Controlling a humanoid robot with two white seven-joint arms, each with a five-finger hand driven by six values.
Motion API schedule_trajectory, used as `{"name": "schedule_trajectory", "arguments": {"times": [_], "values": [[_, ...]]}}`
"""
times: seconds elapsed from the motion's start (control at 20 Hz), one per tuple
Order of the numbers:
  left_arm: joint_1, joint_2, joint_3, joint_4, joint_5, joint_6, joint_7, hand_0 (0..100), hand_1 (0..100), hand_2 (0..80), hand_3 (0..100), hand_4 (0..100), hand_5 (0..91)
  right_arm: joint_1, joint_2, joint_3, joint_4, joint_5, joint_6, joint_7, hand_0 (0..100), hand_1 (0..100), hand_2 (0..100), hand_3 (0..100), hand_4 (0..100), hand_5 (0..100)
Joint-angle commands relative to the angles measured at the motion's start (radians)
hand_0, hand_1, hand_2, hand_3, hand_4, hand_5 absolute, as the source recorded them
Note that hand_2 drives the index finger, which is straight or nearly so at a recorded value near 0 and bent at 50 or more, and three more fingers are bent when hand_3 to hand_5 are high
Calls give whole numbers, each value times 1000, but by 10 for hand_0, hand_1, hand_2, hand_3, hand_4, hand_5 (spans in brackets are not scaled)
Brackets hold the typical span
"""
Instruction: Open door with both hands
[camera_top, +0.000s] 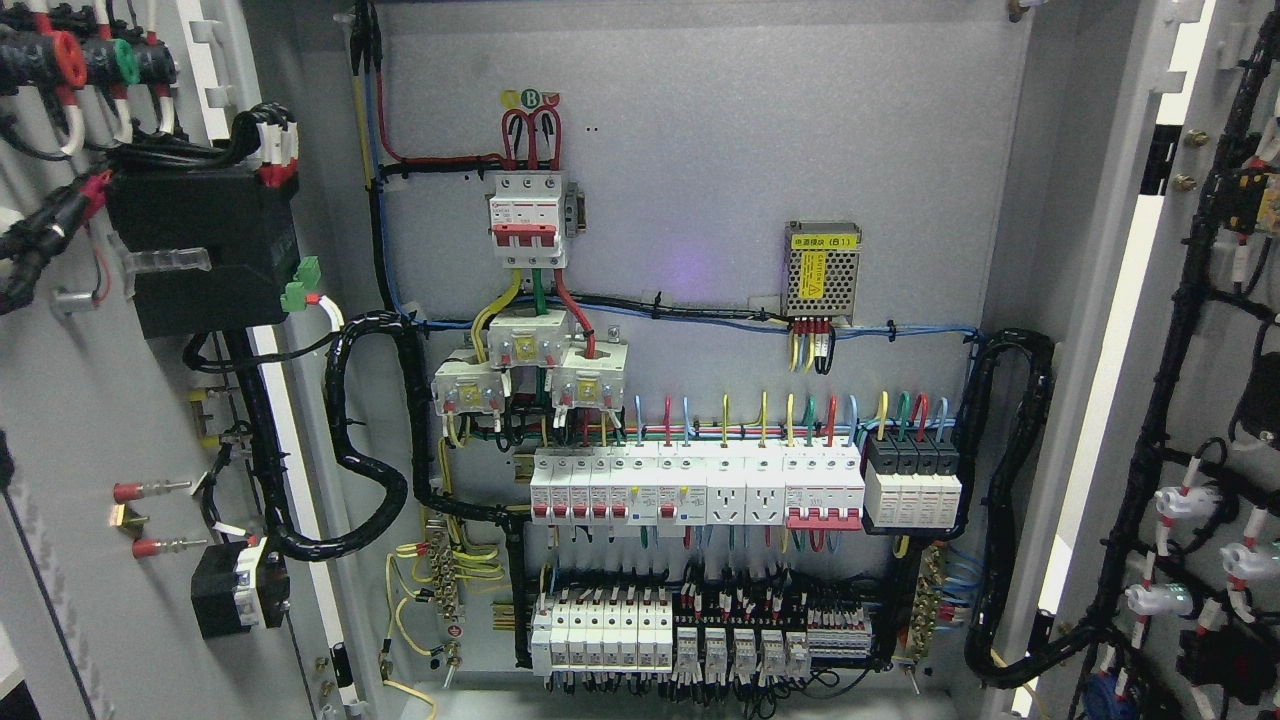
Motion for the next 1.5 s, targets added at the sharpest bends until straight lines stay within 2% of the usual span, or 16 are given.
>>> {"name": "schedule_trajectory", "arguments": {"times": [0.0, 0.15, 0.35, 0.45, 0.65, 0.75, 0.95, 1.15, 1.45], "values": [[48, -4, -18, -274, -2, 4, -18, 0, 0, 0, 0, 0, 0, 50, -18, -120, 19, -6, -3, -124, 383, 0, 0, 0, 0, 0], [126, 5, -76, -450, 0, 3, -34, 0, 0, 0, 0, 0, 0, 87, -19, -138, 5, -6, -62, -175, 383, 0, 0, 0, 0, 0], [218, 36, -142, -668, 7, 0, -34, 0, 0, 0, 0, 0, 0, 162, -42, -166, -90, -5, -156, -182, 383, 0, 0, 0, 0, 0], [241, 50, -176, -779, 12, -11, -35, 0, 0, 0, 0, 0, 0, 214, -71, -166, -137, -5, -205, -181, 383, 0, 0, 0, 0, 0], [297, 85, -249, -997, 12, -135, -35, 0, 0, 0, 0, 0, 0, 268, -130, -177, -171, -3, -311, -181, 383, 0, 0, 0, 0, 0], [326, 110, -288, -1073, 10, -205, -35, 0, 0, 0, 0, 0, 0, 311, -140, -192, -202, -3, -331, -181, 383, 0, 0, 0, 0, 0], [398, 156, -357, -1198, 10, -279, -37, 0, 0, 0, 0, 0, 0, 360, -202, -198, -240, -3, -355, -181, 383, 0, 0, 0, 0, 0], [474, 190, -392, -1305, 4, -425, -32, 0, 0, 0, 0, 0, 0, 417, -237, -237, -248, -3, -395, -181, 383, 0, 0, 0, 0, 0], [481, 194, -407, -1469, 10, -540, -15, 0, 0, 0, 0, 0, 0, 509, -323, -264, -303, -5, -540, -181, 383, 0, 0, 0, 0, 0]]}}
